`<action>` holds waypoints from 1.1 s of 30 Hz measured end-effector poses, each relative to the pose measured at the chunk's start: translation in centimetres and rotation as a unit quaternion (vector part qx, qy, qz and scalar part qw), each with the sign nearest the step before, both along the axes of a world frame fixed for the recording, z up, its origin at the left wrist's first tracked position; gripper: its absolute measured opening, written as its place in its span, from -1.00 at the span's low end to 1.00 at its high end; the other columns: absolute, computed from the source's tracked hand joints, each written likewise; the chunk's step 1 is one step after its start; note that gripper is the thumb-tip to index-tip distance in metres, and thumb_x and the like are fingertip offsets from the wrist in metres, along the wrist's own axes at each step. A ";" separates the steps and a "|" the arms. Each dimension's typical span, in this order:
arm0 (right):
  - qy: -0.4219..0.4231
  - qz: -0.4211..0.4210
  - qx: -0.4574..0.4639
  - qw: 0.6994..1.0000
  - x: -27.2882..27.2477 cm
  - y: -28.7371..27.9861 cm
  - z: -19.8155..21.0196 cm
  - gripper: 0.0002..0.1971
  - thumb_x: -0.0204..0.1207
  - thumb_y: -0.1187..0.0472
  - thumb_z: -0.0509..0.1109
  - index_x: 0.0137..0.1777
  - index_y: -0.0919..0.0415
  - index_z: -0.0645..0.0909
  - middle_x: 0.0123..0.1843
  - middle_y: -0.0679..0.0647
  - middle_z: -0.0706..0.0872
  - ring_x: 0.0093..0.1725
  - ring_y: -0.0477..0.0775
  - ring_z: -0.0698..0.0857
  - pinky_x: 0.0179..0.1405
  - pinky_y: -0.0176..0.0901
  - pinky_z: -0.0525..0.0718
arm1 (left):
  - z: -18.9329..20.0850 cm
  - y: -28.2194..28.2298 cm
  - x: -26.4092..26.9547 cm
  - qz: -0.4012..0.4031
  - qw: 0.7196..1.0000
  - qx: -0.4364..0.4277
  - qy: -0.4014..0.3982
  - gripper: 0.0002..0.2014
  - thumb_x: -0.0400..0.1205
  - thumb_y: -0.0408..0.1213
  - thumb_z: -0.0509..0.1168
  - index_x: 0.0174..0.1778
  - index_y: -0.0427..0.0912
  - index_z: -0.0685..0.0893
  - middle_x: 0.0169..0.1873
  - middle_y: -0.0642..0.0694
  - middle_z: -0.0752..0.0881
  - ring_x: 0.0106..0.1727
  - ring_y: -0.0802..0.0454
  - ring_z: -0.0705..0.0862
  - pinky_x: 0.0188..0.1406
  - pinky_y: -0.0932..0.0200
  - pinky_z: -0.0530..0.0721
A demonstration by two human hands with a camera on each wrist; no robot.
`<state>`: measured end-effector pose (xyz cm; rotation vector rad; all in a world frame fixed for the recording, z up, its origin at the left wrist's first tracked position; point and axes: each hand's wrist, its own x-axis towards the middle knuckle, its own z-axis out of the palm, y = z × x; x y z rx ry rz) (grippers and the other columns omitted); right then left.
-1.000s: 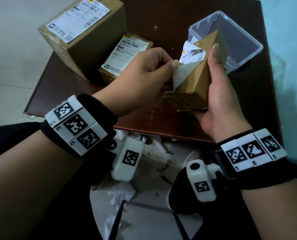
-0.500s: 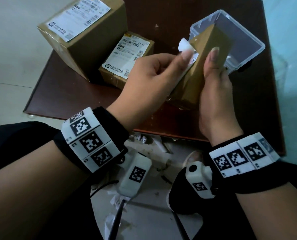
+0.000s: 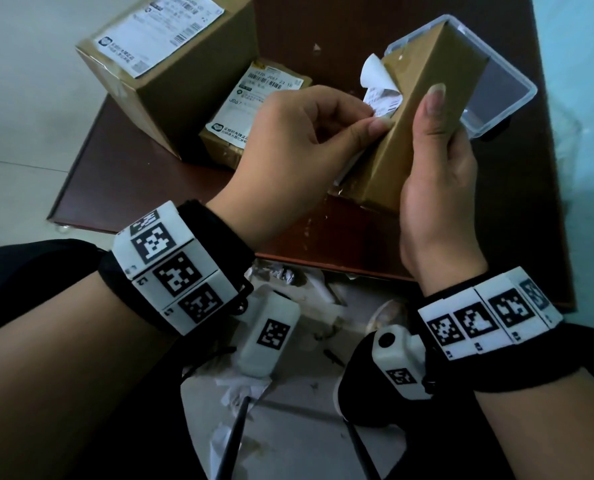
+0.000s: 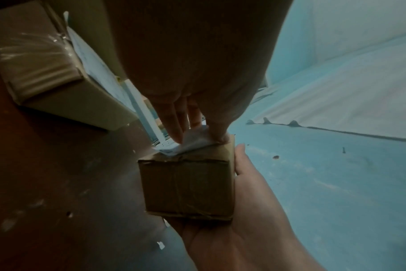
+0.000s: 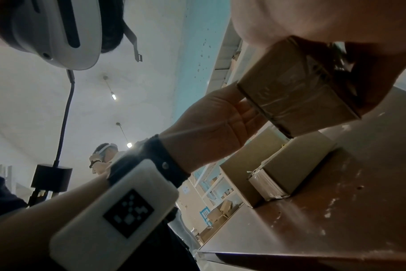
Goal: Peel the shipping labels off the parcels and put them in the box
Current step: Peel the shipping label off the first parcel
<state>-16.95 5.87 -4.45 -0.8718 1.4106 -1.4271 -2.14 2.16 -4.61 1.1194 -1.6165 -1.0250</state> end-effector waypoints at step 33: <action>-0.075 -0.012 0.034 0.997 -0.6 -0.5 -0.4 -0.43 0.90 -0.28 -0.02 0.72 0.01 0.45 0.41 0.11 0.82 0.34 0.08 0.86 0.42 0.23 0.82 | -0.1 0.3 -0.3 0.033 0.999 -0.021 0.024 -0.87 0.75 -0.22 0.43 0.00 -0.19 0.82 0.02 -0.01 0.88 0.04 0.12 0.85 0.07 -0.03 0.84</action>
